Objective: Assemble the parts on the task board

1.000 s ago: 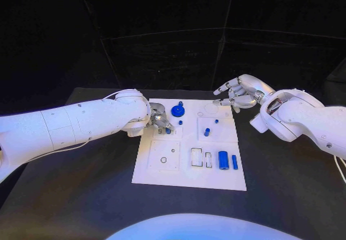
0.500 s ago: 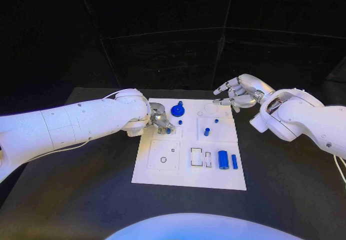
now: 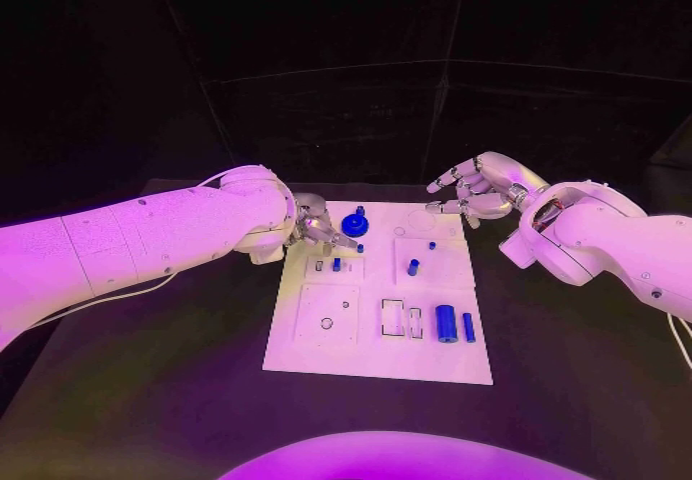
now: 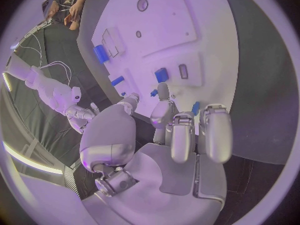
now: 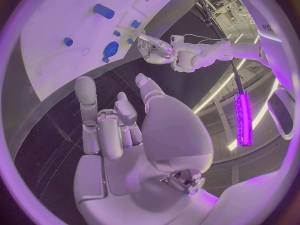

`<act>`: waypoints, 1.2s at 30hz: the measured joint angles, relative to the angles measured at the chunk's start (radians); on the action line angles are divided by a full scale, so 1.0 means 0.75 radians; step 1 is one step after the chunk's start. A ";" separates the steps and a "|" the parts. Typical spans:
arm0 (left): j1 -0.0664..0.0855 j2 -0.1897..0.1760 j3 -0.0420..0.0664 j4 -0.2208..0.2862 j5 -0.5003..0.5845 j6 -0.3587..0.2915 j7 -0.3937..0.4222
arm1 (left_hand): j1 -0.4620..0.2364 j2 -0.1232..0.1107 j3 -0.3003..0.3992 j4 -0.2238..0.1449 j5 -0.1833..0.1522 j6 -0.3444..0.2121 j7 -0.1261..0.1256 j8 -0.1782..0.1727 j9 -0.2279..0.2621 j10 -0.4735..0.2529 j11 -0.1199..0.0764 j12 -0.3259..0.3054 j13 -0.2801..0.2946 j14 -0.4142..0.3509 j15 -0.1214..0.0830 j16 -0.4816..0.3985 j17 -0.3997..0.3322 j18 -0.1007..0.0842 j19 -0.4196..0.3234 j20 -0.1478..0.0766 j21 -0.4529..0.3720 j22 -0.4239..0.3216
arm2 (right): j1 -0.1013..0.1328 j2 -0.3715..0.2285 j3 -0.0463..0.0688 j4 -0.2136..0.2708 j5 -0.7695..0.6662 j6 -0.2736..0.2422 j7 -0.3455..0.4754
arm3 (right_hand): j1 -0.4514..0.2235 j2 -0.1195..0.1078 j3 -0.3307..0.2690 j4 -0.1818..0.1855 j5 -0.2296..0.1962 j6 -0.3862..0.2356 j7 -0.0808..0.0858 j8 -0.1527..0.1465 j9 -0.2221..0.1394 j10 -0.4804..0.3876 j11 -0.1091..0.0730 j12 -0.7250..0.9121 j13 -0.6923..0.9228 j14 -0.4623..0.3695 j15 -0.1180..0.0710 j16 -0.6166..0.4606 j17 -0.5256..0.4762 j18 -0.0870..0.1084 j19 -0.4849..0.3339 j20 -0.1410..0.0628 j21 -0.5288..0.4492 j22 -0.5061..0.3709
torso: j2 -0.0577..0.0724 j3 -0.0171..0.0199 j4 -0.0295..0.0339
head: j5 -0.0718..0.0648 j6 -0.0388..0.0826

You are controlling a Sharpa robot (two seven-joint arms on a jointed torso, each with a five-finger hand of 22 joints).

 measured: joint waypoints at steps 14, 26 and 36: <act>0.156 0.041 0.033 -0.210 -0.001 0.175 0.001 | 0.167 0.073 -0.117 -0.004 0.000 -0.144 0.065 -0.083 -0.069 -0.087 0.050 -0.109 -0.124 0.000 0.029 0.000 0.000 0.000 -0.007 0.024 -0.081 -0.041 | 0.000 0.009 0.000 -0.013 0.000 0.000 0.001 | 0.000 0.000 -0.003 0.003 0.000 0.000 0.000 0.005 0.000 0.000 0.000 0.000 0.000 0.000 0.000 0.000 0.000 0.000 0.000 0.000 0.000 0.000 | 0.001 0.0004 -0.0001 | 0.008 0.022; 0.149 0.170 0.012 -0.453 -0.005 0.273 0.002 | 0.185 0.091 -0.148 0.012 0.000 -0.144 0.065 -0.089 -0.079 -0.092 0.055 -0.099 -0.120 0.005 0.034 0.000 0.000 0.000 -0.001 0.030 -0.081 -0.028 | 0.000 0.018 0.000 -0.018 0.000 0.000 0.002 | 0.000 0.000 -0.003 0.003 0.000 0.000 0.000 0.005 0.000 0.000 0.000 0.000 0.000 0.000 0.000 0.000 0.000 0.000 0.000 0.000 0.000 0.000 | 0.002 -0.0006 -0.0010 | 0.015 0.026; 0.112 0.235 -0.016 -0.554 -0.008 0.308 0.003 | 0.192 0.099 -0.159 0.016 0.000 -0.144 0.065 -0.089 -0.083 -0.092 0.055 -0.097 -0.118 0.005 0.034 0.000 0.000 0.000 -0.001 0.030 -0.076 -0.024 | 0.000 0.025 0.000 -0.021 0.000 0.000 0.005 | 0.000 0.000 -0.003 0.003 0.006 -0.004 -0.004 0.005 0.000 0.000 0.000 0.000 0.000 0.000 0.000 0.000 0.000 0.000 0.000 0.000 0.000 -0.001 | 0.001 -0.0006 -0.0017 | 0.019 0.022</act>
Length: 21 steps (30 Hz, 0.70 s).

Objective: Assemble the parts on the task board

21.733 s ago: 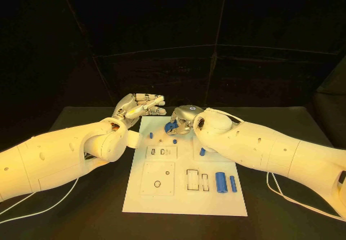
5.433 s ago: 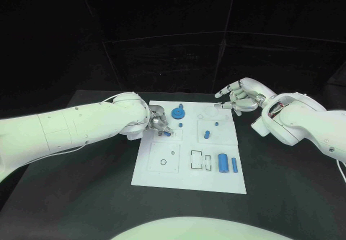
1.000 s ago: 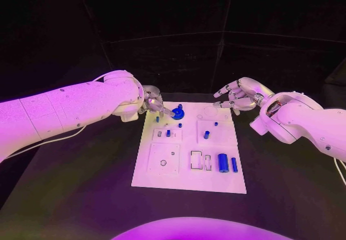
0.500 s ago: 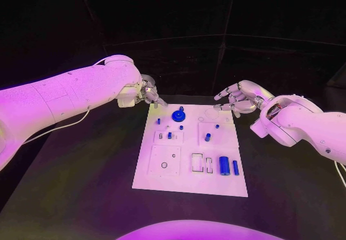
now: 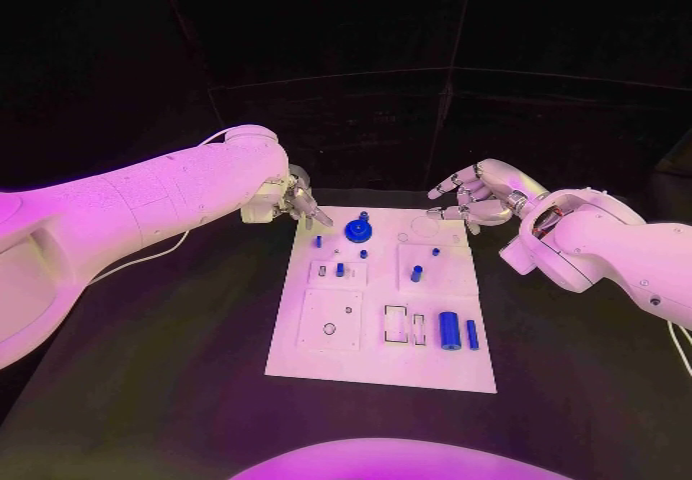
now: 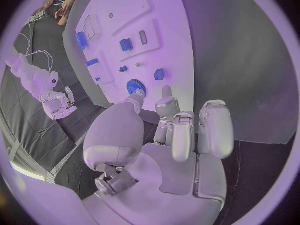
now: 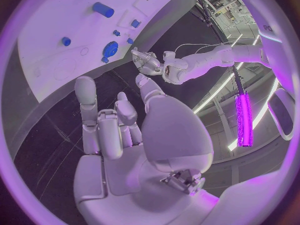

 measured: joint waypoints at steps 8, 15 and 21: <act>-0.026 0.028 -0.002 -0.046 -0.001 0.012 0.003 | 0.000 0.000 -0.005 0.002 0.000 0.000 0.000 0.000 -0.001 0.000 0.000 0.000 0.000 0.000 0.000 0.000 0.000 0.000 0.000 0.000 0.000 0.002 | 0.000 0.003 0.000 -0.003 0.000 0.000 0.002 | 0.000 0.000 0.000 0.000 0.000 0.000 0.000 0.000 -0.001 0.000 0.000 0.000 0.000 0.000 0.000 0.000 0.000 0.000 0.000 0.000 0.000 0.000 | -0.001 0.0008 -0.0004 | 0.000 -0.003; -0.034 0.034 -0.003 -0.054 -0.002 0.014 0.009 | 0.014 0.014 -0.012 0.003 0.000 0.005 -0.004 0.000 -0.004 0.000 0.000 0.005 0.001 0.000 0.000 0.000 0.000 0.000 0.000 0.000 0.000 0.004 | 0.000 0.005 0.000 -0.004 0.000 0.000 0.003 | 0.000 0.000 0.000 0.000 0.000 0.000 0.000 0.000 -0.001 0.000 0.000 0.000 -0.001 0.000 0.000 0.000 0.000 0.000 0.000 0.000 0.000 0.000 | -0.001 0.0013 0.0012 | -0.002 -0.004; -0.036 0.039 -0.003 -0.063 -0.003 0.018 0.012 | 0.033 0.032 -0.024 -0.010 0.000 0.010 0.000 0.000 -0.009 0.000 0.000 0.005 0.001 0.000 0.000 0.000 0.000 0.000 0.000 0.000 0.000 0.004 | 0.000 0.005 0.000 -0.004 0.000 0.000 0.003 | 0.000 0.000 0.000 0.000 0.000 0.000 0.000 0.000 -0.001 0.000 0.000 0.000 -0.001 0.000 0.000 0.000 0.000 0.000 0.000 0.000 0.000 -0.002 | -0.001 0.0017 0.0012 | -0.001 -0.004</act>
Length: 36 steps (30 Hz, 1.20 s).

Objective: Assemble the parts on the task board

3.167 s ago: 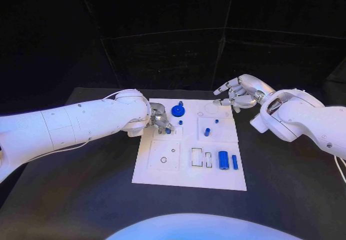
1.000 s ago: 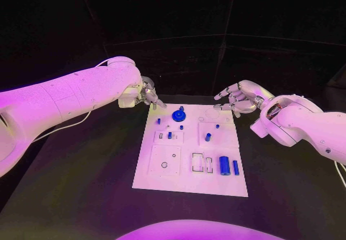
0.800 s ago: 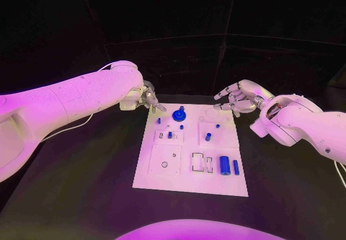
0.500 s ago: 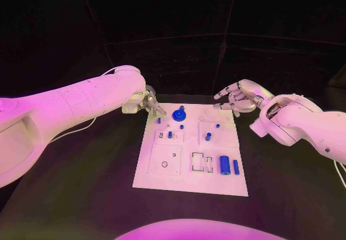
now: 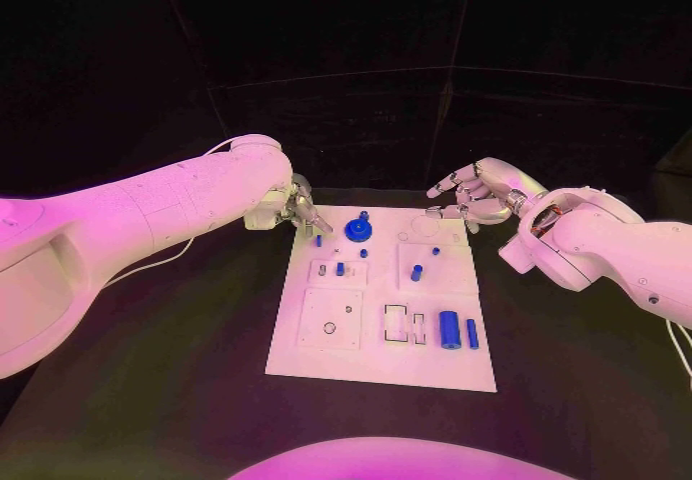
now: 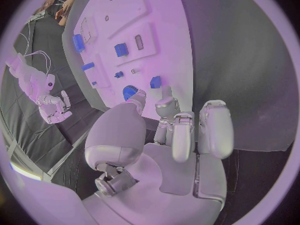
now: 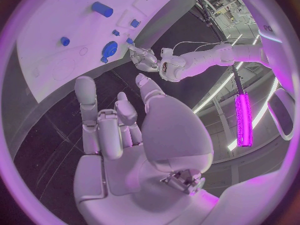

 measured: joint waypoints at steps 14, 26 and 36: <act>-0.006 0.015 0.000 -0.011 -0.001 0.008 0.008 | 0.049 0.022 -0.011 -0.011 0.000 0.005 -0.005 0.000 -0.009 0.000 0.000 0.007 -0.005 0.000 0.000 0.000 0.000 0.000 0.000 0.000 0.000 0.003 | 0.000 0.003 0.000 -0.002 0.000 0.000 0.001 | 0.000 0.000 0.000 0.000 0.000 0.000 0.000 0.000 0.000 0.000 0.000 0.000 0.000 0.000 0.000 0.000 0.001 0.000 0.000 0.000 0.000 0.000 | 0.000 0.0000 0.0005 | 0.002 -0.003; -0.009 0.020 0.000 -0.016 -0.001 0.014 0.013 | 0.068 0.031 -0.018 -0.018 0.000 0.009 -0.001 0.000 -0.013 0.000 0.000 0.007 -0.006 0.000 0.000 0.000 0.000 0.000 0.000 0.000 0.005 0.005 | 0.000 0.004 0.000 -0.003 0.000 0.001 0.001 | 0.000 0.000 0.000 0.000 0.000 0.000 0.000 0.000 0.000 0.000 0.000 0.000 0.000 0.000 0.000 0.000 0.001 0.000 0.000 0.000 0.000 0.000 | 0.000 0.0000 0.0005 | 0.001 -0.007; -0.010 0.022 -0.002 -0.019 -0.001 0.023 0.015 | 0.120 0.058 -0.007 -0.044 0.000 0.013 -0.006 0.000 -0.020 0.000 0.000 0.007 -0.009 0.000 0.000 0.000 0.000 0.000 0.000 0.000 0.005 0.010 | 0.000 0.005 0.000 -0.003 0.000 0.001 0.001 | 0.000 0.000 0.004 0.004 0.000 0.000 0.000 0.000 0.000 0.000 0.000 0.000 0.000 0.000 0.000 0.000 0.001 0.000 0.000 0.000 0.000 0.000 | 0.000 0.0000 0.0005 | 0.000 -0.009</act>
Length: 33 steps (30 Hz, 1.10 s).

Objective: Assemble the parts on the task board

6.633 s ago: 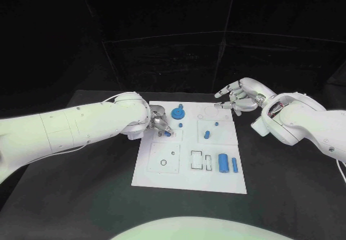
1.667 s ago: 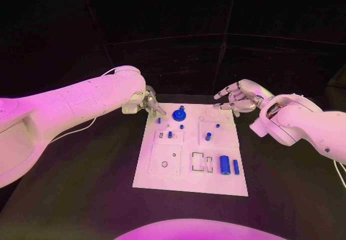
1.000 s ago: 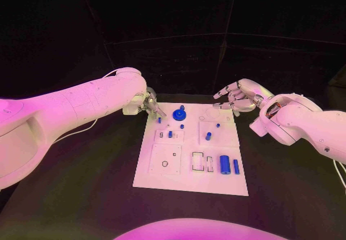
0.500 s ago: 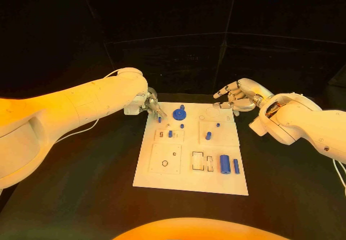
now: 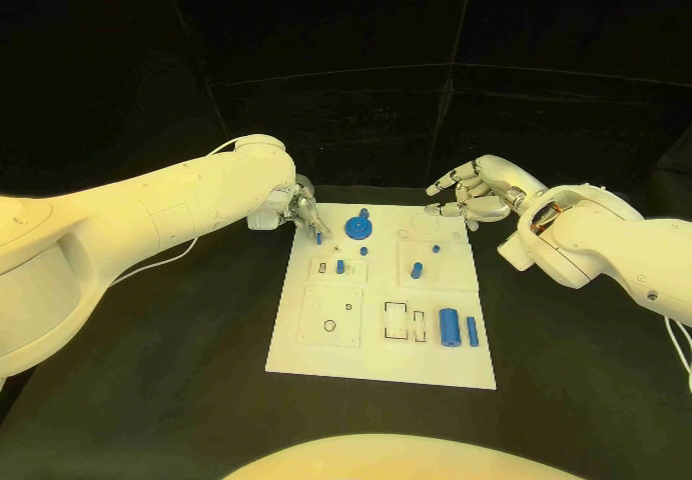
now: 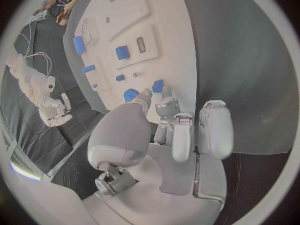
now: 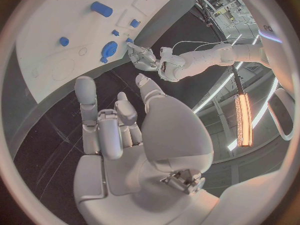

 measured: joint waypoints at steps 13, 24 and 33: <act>-0.002 0.001 -0.002 -0.002 0.000 0.007 0.007 | 0.078 0.050 0.046 -0.054 0.000 0.009 -0.001 -0.002 -0.012 0.000 0.000 0.005 -0.004 0.000 0.000 0.000 0.000 0.000 0.000 0.000 0.000 0.003 | 0.000 0.002 0.000 -0.001 0.000 0.001 0.000 | 0.000 0.000 0.000 0.000 0.005 0.000 0.000 0.000 0.000 0.000 0.000 0.000 0.000 0.000 0.000 0.000 0.000 0.000 0.000 0.000 0.000 0.000 | 0.000 -0.0004 0.0000 | -0.001 -0.006; -0.002 0.000 -0.002 0.000 0.013 0.012 0.029 | 0.186 0.083 0.130 -0.137 0.000 0.013 -0.005 -0.016 -0.027 -0.007 -0.007 0.005 -0.010 0.000 0.000 0.000 0.000 0.000 0.000 0.000 0.000 0.006 | 0.000 0.003 0.000 -0.001 0.000 0.001 0.000 | 0.000 0.000 0.000 0.000 0.008 0.000 0.000 0.005 0.000 0.000 0.000 0.000 0.000 0.000 0.000 0.000 0.000 0.000 0.000 0.000 0.000 -0.001 | 0.000 -0.0003 0.0000 | -0.001 -0.008; -0.003 -0.026 -0.002 0.030 0.027 -0.002 0.047 | 0.251 0.087 0.237 -0.168 -0.010 0.011 -0.003 -0.009 -0.026 -0.009 -0.005 0.005 -0.019 0.000 0.000 0.000 0.000 0.000 0.000 0.000 0.000 0.011 | 0.000 0.001 0.000 -0.001 0.000 0.001 0.001 | 0.005 0.005 0.000 0.000 0.012 0.000 0.000 0.005 0.000 0.000 0.000 0.000 0.000 0.000 0.000 0.000 0.000 0.000 0.000 0.000 0.000 -0.002 | 0.000 0.0000 0.0010 | 0.000 -0.008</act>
